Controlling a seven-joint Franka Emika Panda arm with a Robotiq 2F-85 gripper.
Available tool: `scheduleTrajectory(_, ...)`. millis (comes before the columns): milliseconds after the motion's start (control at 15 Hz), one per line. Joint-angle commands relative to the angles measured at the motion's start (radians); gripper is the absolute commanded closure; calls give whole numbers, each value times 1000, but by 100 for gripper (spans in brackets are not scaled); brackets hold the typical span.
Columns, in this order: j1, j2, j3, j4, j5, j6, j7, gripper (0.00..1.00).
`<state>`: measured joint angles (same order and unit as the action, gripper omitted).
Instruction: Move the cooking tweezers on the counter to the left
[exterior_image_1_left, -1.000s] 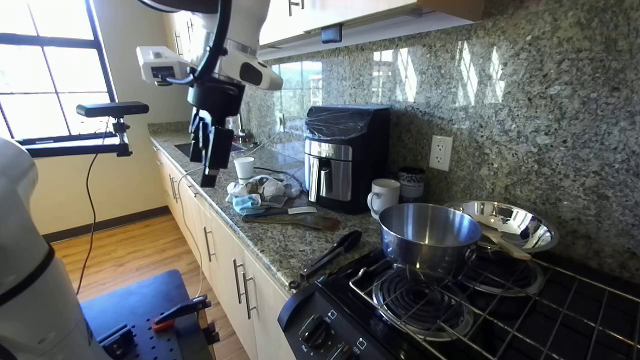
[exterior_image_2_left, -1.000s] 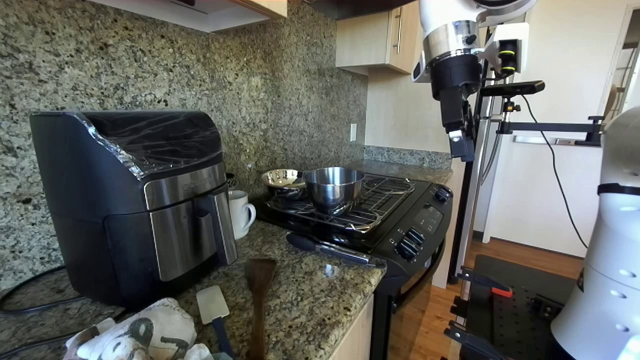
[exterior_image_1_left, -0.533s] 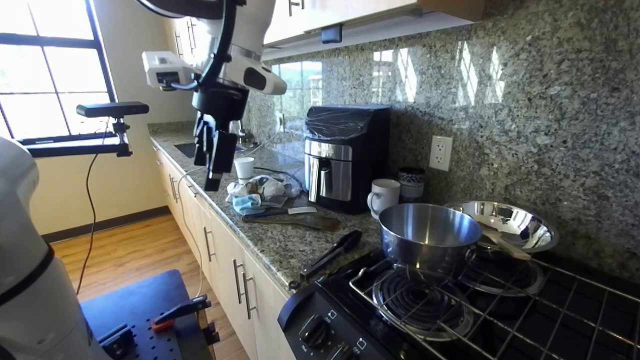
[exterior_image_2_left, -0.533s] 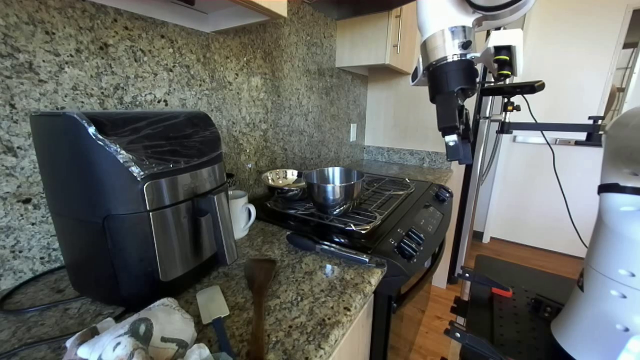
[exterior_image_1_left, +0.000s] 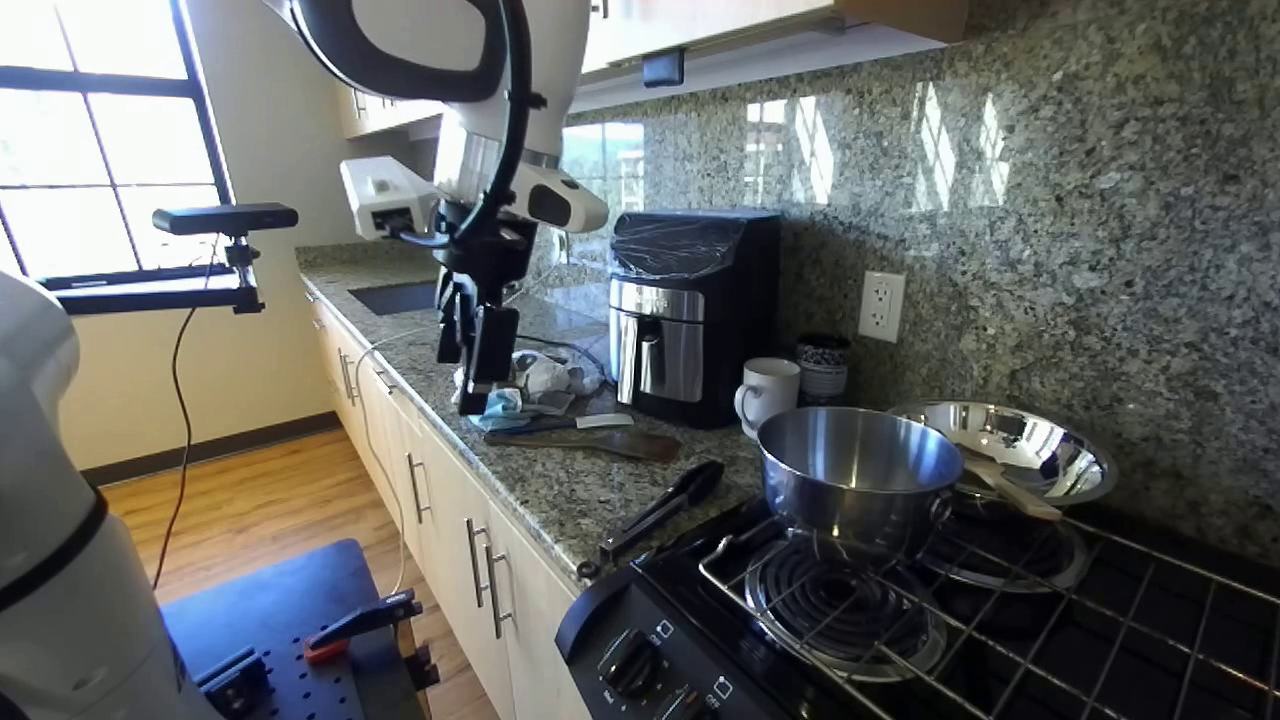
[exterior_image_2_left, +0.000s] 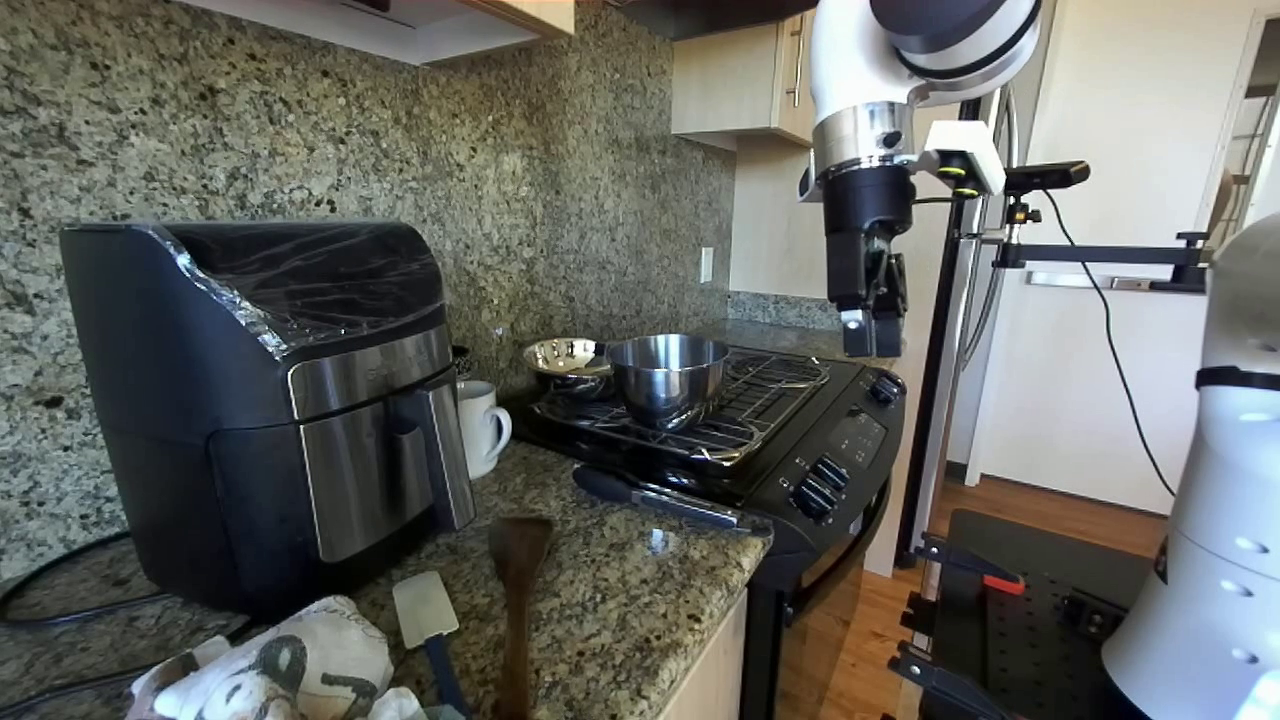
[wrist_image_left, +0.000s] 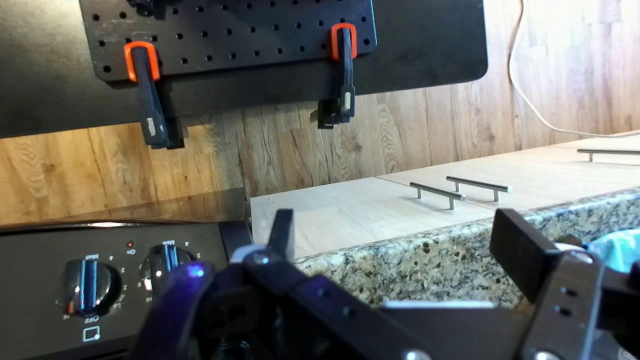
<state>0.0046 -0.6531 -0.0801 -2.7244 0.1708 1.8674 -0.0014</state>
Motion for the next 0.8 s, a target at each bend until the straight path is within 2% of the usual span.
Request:
scheduleTrajectory(0,-16,89,1,-5,1,95,-35,0)
scheduleTrajectory(400,-18,265,-4,5,16,258,-22,0)
scheduleTrajectory(733,1,420,-12,19,50,418,-81,0)
